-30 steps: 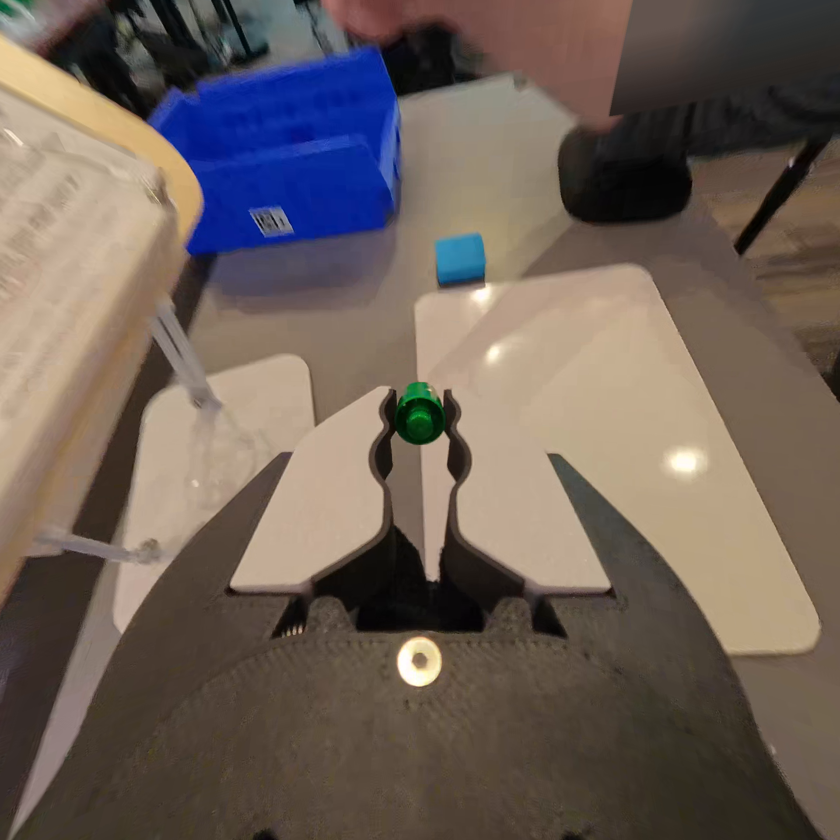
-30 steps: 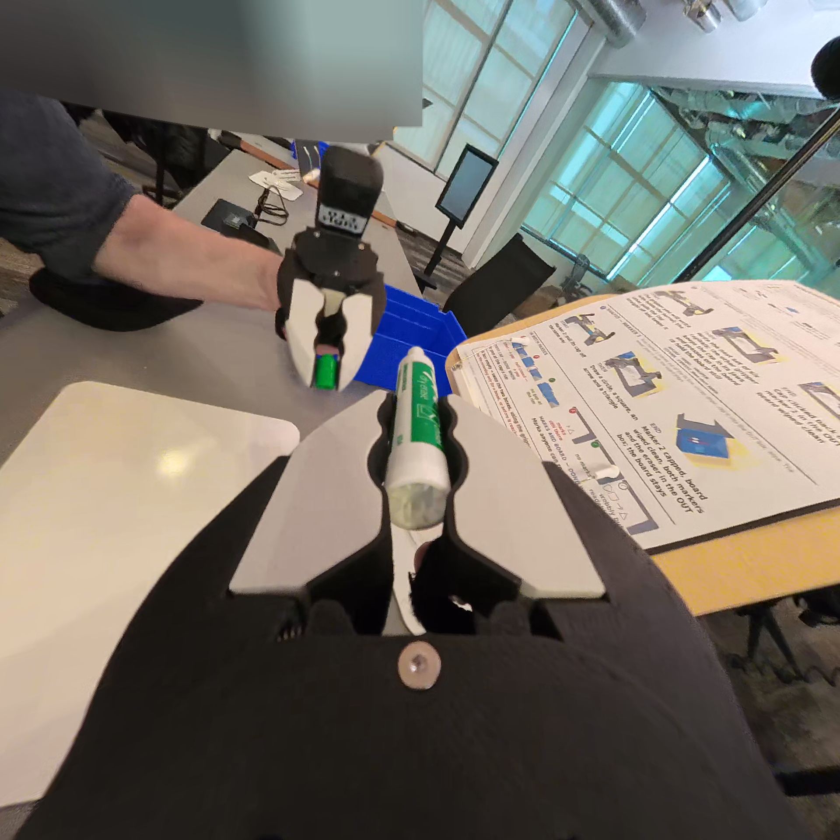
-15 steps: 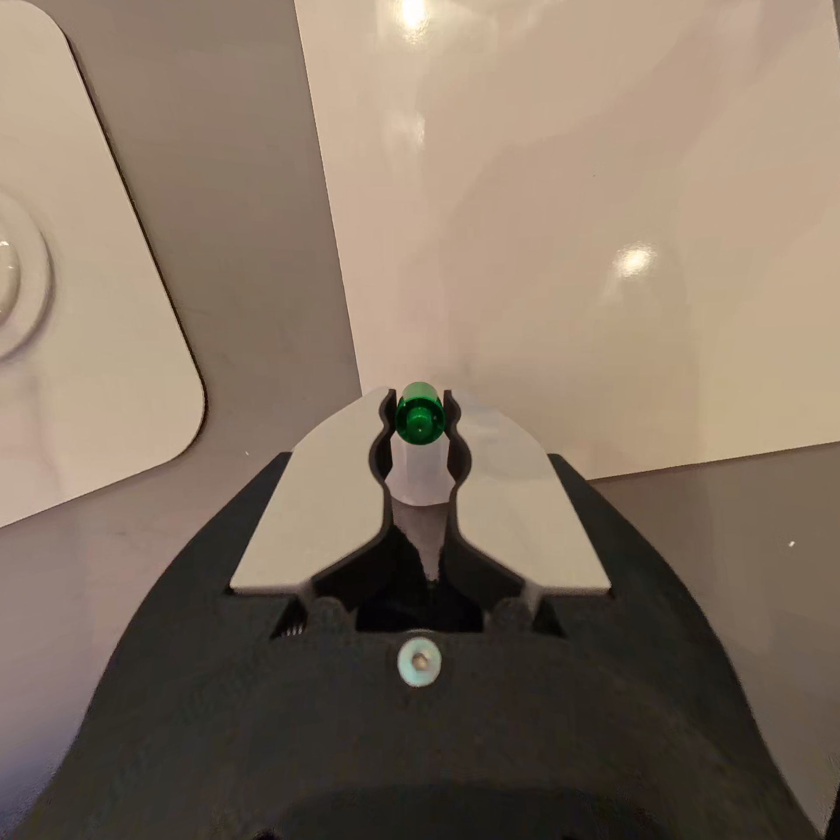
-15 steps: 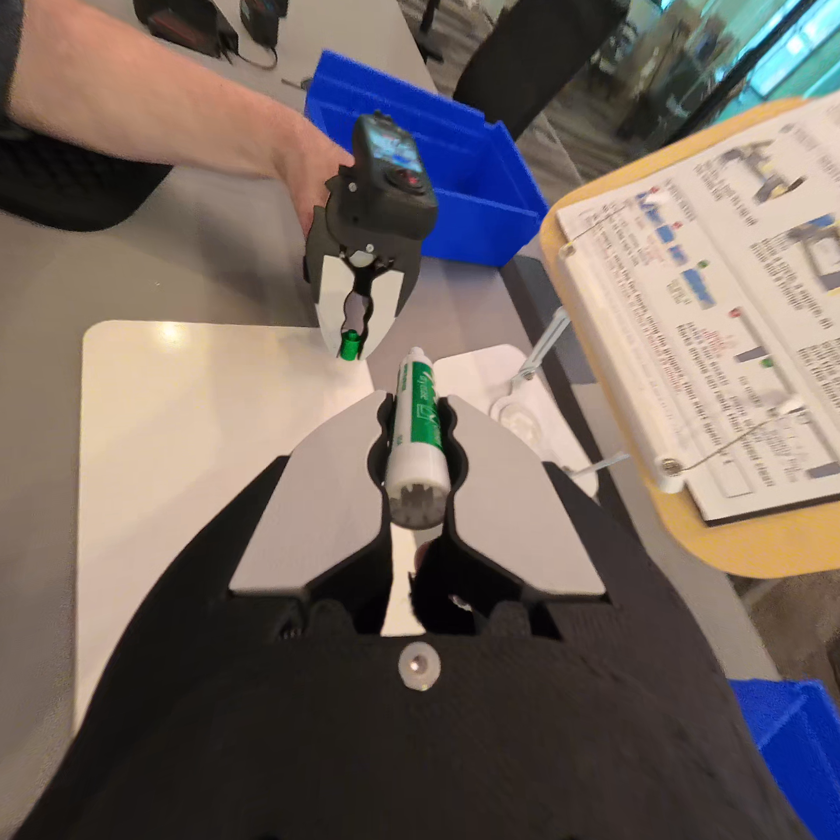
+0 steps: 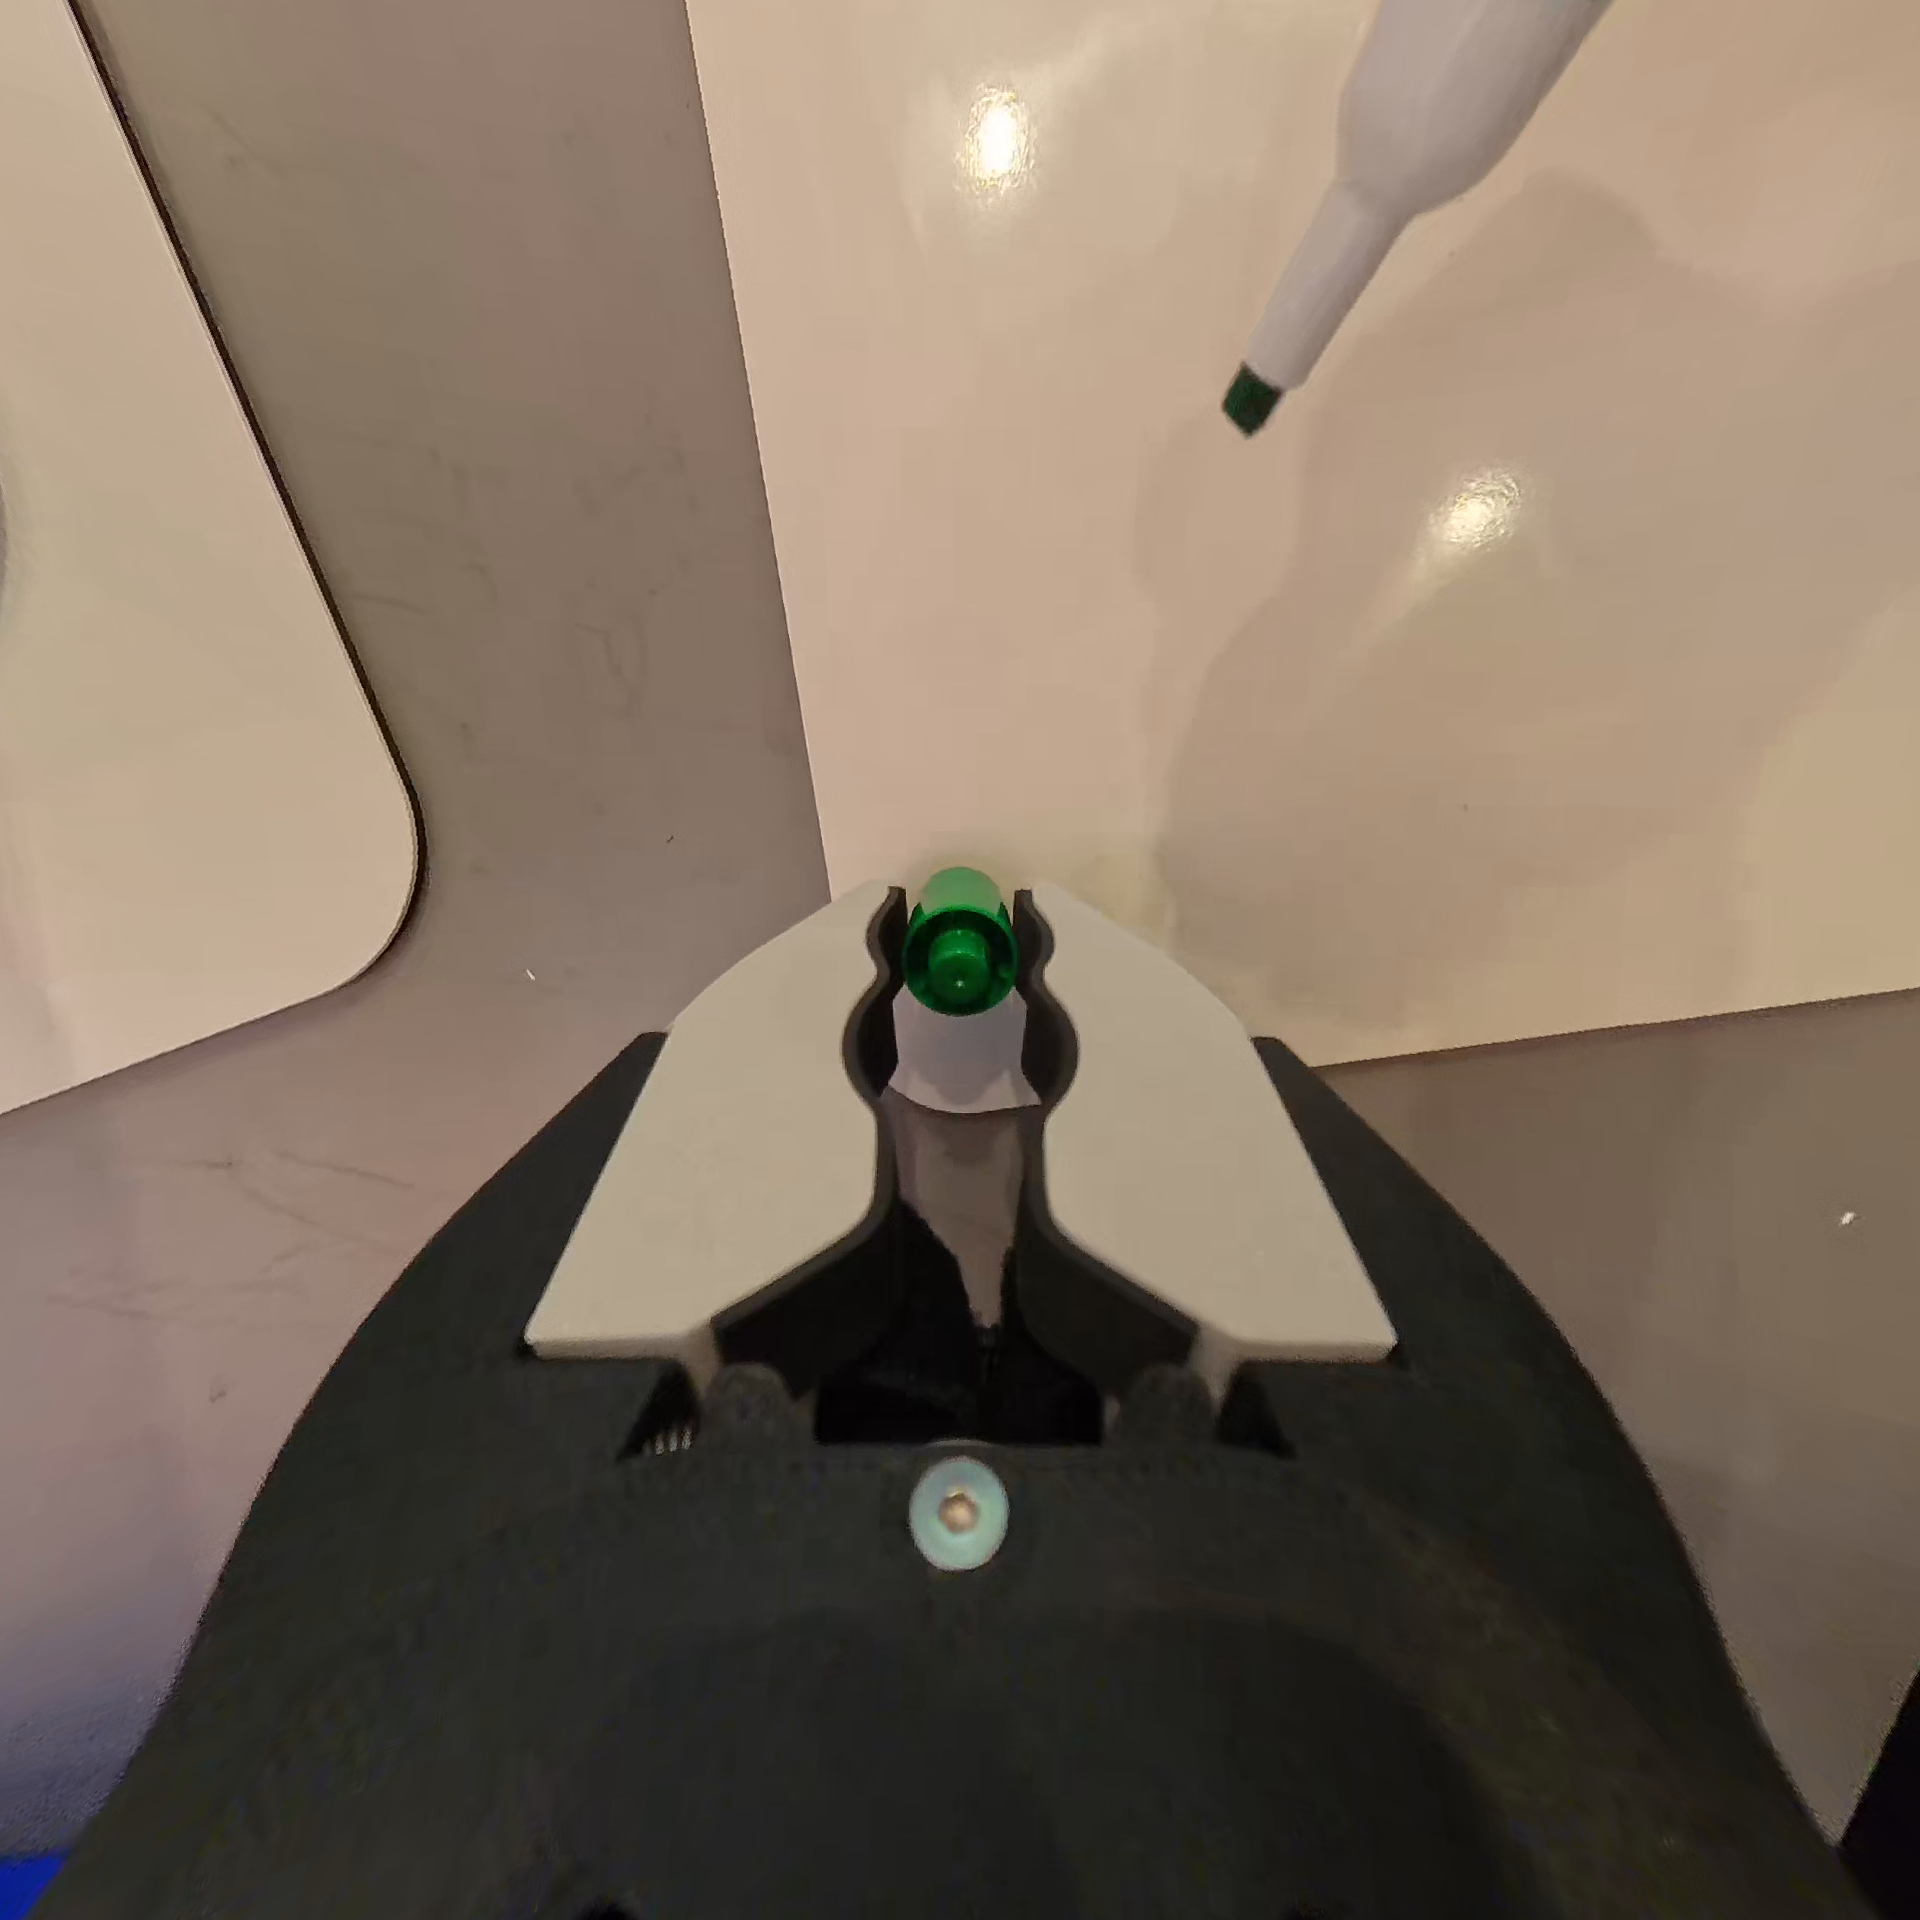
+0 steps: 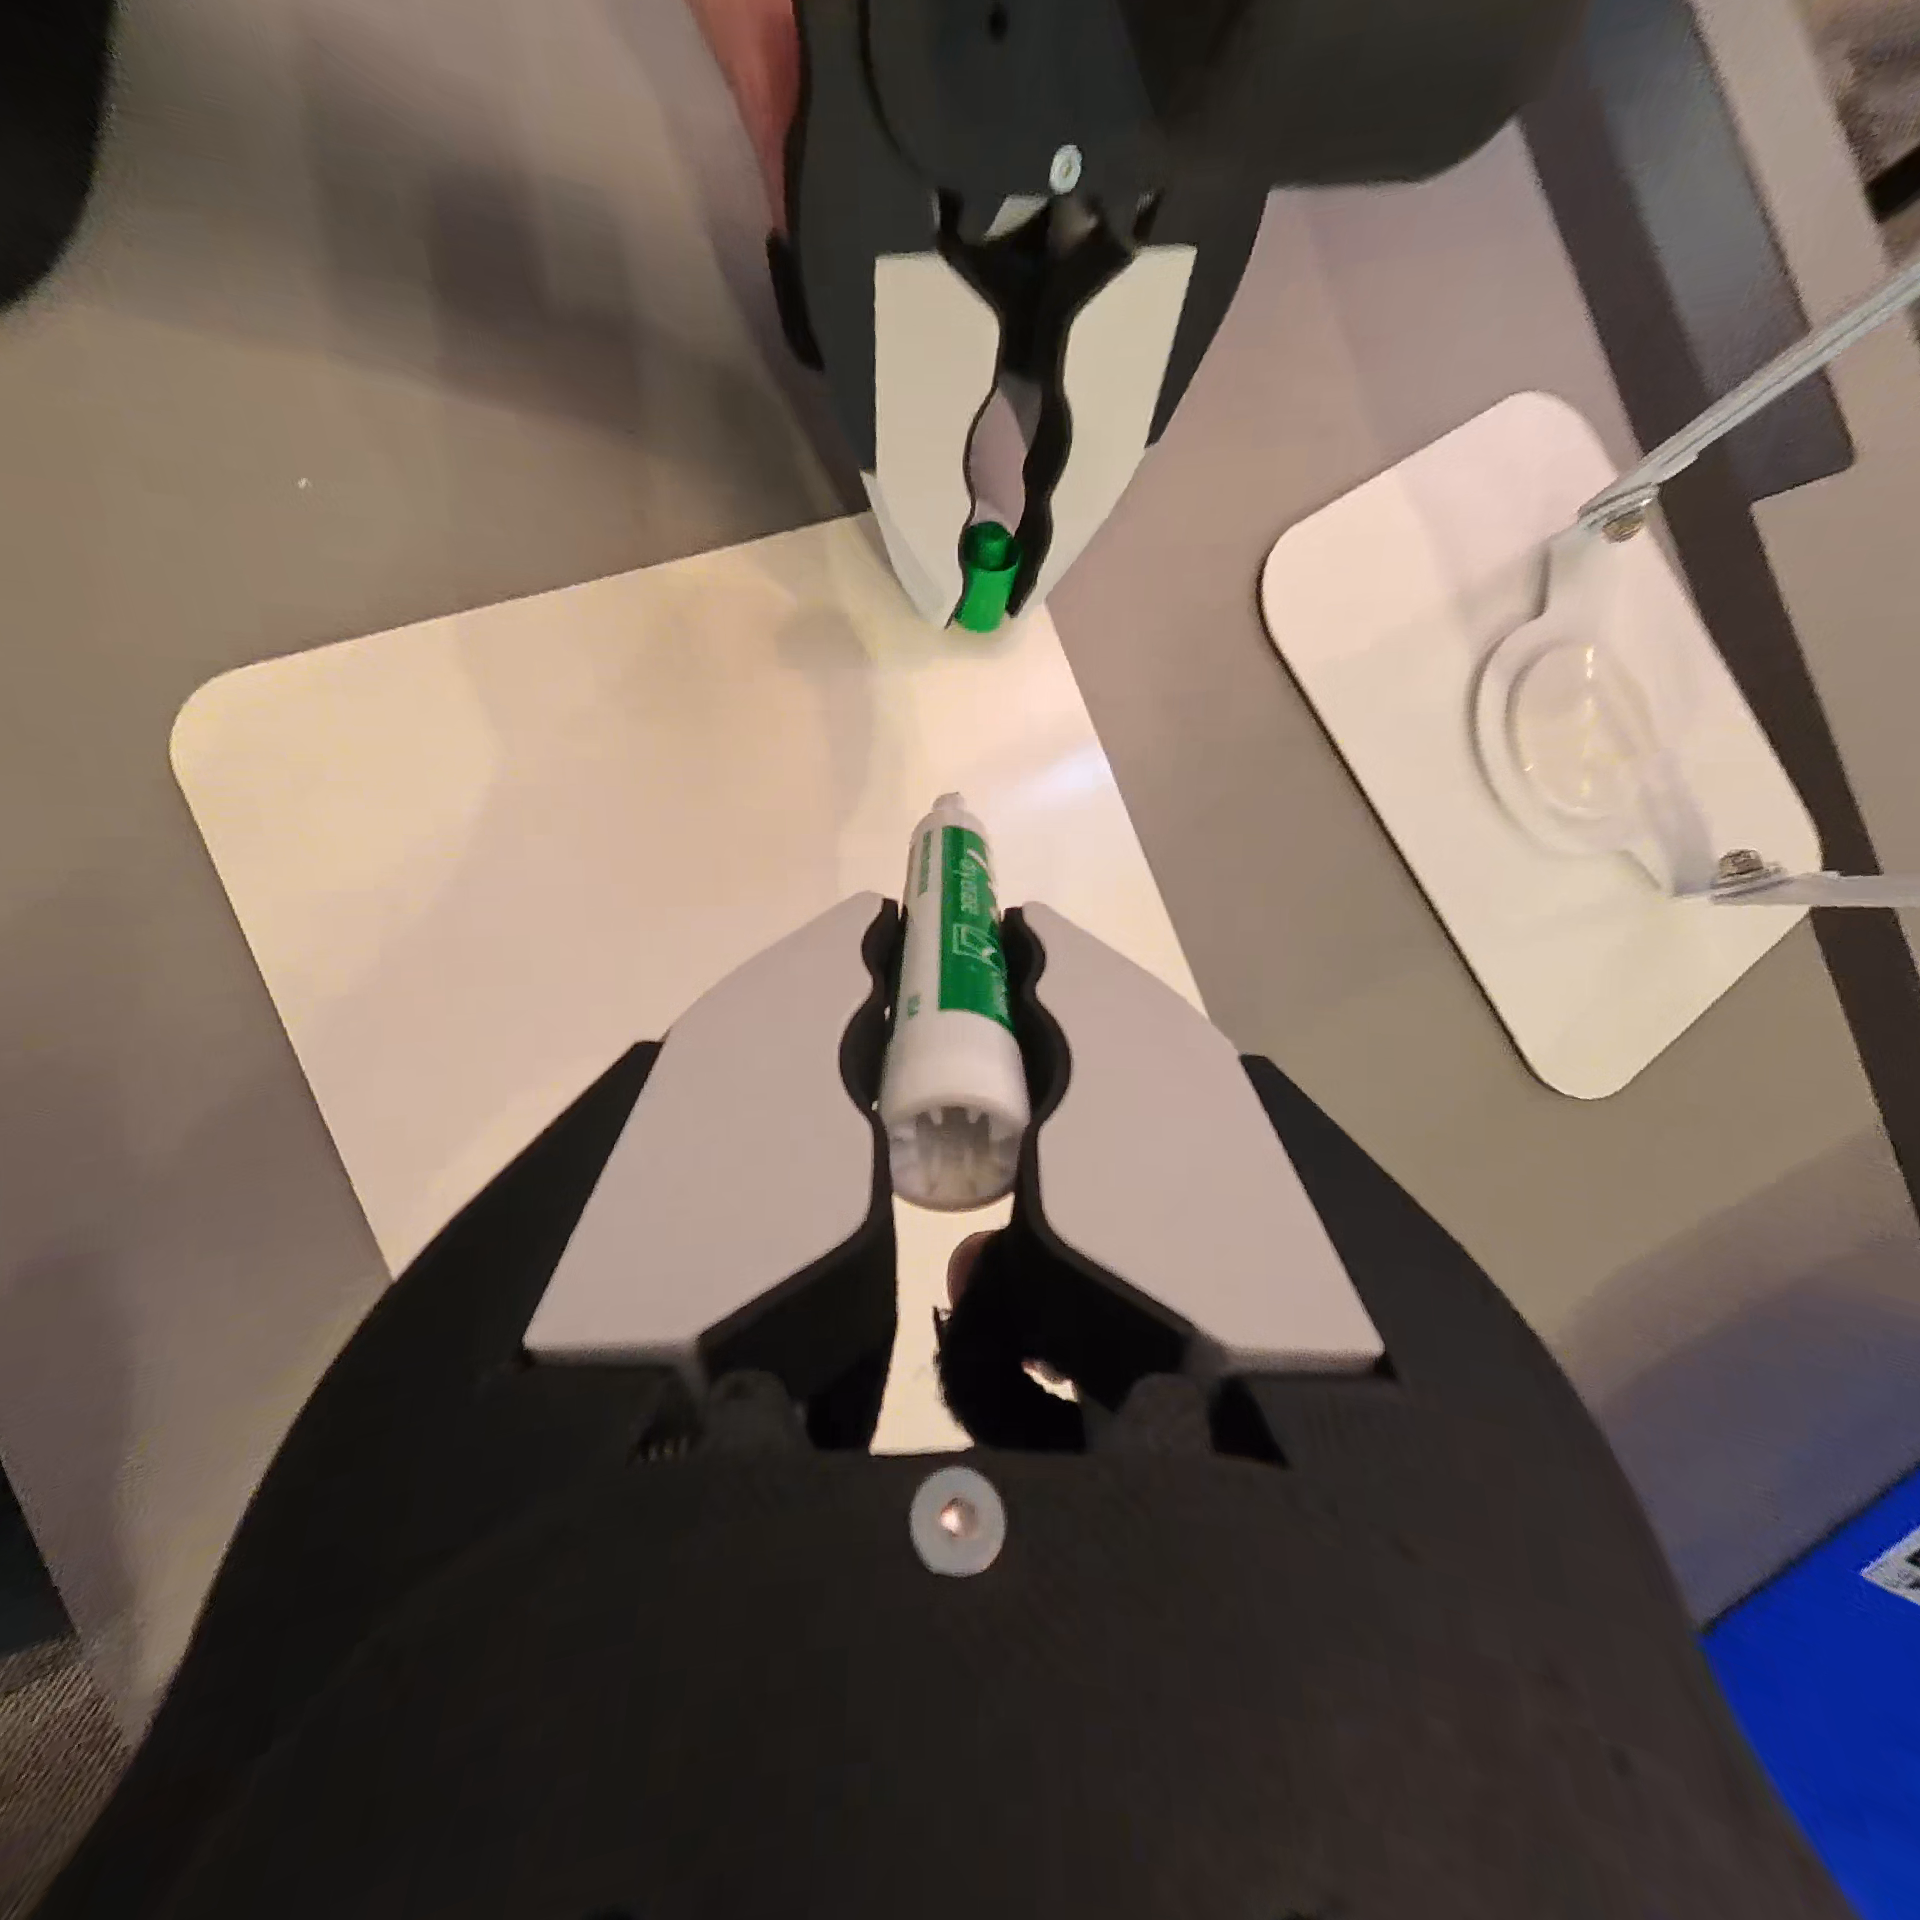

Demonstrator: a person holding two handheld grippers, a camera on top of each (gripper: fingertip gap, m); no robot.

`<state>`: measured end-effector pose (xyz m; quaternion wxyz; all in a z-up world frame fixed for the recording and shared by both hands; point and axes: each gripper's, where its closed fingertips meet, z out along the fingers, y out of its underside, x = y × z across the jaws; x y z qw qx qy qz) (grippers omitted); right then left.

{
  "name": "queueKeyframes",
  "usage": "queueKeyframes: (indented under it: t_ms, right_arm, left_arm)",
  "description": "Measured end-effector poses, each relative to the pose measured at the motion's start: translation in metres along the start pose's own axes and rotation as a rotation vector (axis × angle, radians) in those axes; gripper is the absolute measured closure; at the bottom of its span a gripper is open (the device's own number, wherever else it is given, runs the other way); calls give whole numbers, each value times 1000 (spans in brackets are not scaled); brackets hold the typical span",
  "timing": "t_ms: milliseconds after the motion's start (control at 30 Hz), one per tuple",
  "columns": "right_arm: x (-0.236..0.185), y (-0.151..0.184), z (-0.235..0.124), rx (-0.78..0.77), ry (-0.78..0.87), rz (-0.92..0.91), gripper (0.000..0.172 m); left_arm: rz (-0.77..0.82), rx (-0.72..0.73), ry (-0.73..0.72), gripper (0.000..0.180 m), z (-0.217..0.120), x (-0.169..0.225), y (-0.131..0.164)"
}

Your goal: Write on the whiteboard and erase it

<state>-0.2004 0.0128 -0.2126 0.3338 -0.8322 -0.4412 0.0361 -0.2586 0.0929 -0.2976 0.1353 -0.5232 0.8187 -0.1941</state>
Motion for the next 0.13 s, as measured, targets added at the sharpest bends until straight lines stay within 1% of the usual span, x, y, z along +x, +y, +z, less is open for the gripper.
queueKeyframes:
  t_ms: [33, 133]
  right_arm:
    - [-2, 0, 3, -13, -12, 4, 152]
    - [-4, -2, 13, -65, -10, 11, 151]
  left_arm:
    - [-4, 3, 2, 161, 0, 0, 0]
    - [-10, 30, 13, 161, 0, 0, -1]
